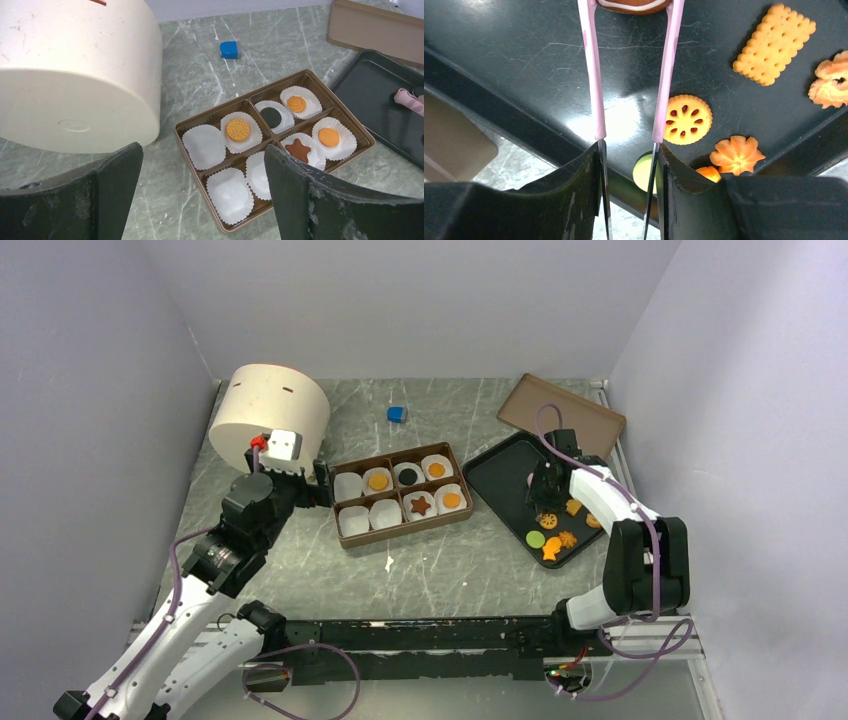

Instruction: Pack the cookies

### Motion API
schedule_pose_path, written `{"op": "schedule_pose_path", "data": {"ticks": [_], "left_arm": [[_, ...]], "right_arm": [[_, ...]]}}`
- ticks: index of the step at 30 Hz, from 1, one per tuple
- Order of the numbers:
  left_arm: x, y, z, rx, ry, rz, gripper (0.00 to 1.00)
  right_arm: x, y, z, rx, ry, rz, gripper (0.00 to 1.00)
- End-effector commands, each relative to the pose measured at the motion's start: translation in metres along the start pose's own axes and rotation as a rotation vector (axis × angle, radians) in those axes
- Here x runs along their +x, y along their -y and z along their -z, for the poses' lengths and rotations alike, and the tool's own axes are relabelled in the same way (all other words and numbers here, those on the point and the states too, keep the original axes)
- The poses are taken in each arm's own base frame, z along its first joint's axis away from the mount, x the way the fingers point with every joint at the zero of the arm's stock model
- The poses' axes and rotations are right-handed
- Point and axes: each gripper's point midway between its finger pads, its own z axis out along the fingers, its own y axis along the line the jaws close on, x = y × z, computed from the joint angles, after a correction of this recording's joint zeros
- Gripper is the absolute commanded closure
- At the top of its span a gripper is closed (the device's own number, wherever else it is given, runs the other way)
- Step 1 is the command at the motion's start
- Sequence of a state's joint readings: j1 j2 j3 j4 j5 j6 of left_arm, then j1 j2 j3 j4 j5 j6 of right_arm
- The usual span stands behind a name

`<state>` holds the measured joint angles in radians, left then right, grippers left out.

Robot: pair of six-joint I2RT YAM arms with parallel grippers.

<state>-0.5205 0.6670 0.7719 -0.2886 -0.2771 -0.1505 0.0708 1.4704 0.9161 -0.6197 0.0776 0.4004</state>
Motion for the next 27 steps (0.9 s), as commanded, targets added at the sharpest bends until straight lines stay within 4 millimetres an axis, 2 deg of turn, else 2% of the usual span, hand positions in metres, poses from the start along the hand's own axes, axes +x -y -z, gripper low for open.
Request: {"op": "schedule_pose_path", "data": {"ticks": [1, 8, 12, 19, 27], "left_arm": [[-0.010, 0.003, -0.003, 0.011, 0.042, -0.009, 0.04], [-0.010, 0.003, -0.003, 0.010, 0.040, -0.011, 0.04], [-0.009, 0.002, -0.003, 0.008, 0.039, -0.011, 0.04], [-0.010, 0.001, -0.003, 0.003, 0.038, -0.011, 0.04], [-0.011, 0.000, -0.001, -0.006, 0.043, -0.007, 0.04]], "right_arm": [[-0.036, -0.017, 0.028, -0.082, 0.118, 0.003, 0.71], [-0.047, -0.032, 0.047, -0.146, 0.152, 0.034, 0.73], [-0.049, -0.058, 0.062, -0.215, 0.174, 0.097, 0.73], [-0.052, -0.115, 0.095, -0.290, 0.257, 0.250, 0.73], [-0.027, -0.187, 0.109, -0.414, 0.253, 0.427, 0.73]]}}
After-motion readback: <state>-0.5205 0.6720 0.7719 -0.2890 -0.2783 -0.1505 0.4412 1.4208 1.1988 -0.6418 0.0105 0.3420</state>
